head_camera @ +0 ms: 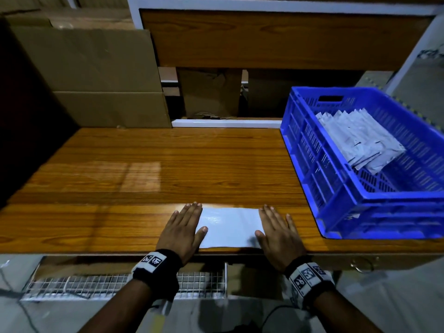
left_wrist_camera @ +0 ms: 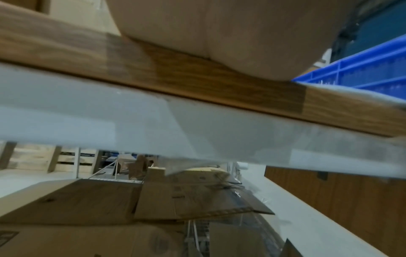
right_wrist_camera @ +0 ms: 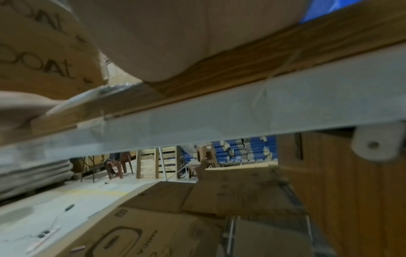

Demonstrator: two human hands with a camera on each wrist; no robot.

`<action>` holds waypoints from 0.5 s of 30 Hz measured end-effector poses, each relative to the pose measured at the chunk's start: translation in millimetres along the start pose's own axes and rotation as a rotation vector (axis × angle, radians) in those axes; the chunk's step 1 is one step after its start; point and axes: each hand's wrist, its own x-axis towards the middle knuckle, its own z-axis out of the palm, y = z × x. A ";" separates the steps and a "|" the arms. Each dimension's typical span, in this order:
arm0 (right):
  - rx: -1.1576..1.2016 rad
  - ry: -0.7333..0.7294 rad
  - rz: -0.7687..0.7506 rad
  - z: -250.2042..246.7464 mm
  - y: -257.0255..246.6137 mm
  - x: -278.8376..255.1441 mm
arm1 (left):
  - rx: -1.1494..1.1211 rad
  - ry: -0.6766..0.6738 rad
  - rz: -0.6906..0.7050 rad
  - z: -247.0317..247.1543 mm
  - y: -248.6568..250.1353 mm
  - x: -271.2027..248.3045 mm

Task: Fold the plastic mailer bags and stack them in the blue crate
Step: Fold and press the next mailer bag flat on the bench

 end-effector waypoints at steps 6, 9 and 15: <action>-0.065 -0.070 0.028 -8.6 -4.9 -0.4 | 0.013 -0.024 -0.006 -3.6 1.8 0.1; -0.097 -0.050 -0.118 -16.1 -12.3 -2.4 | 0.003 -0.008 -0.014 -6.4 4.6 -0.4; -0.175 -0.065 -0.429 -28.9 -49.9 -11.9 | -0.008 0.075 0.028 -25.1 5.3 -0.1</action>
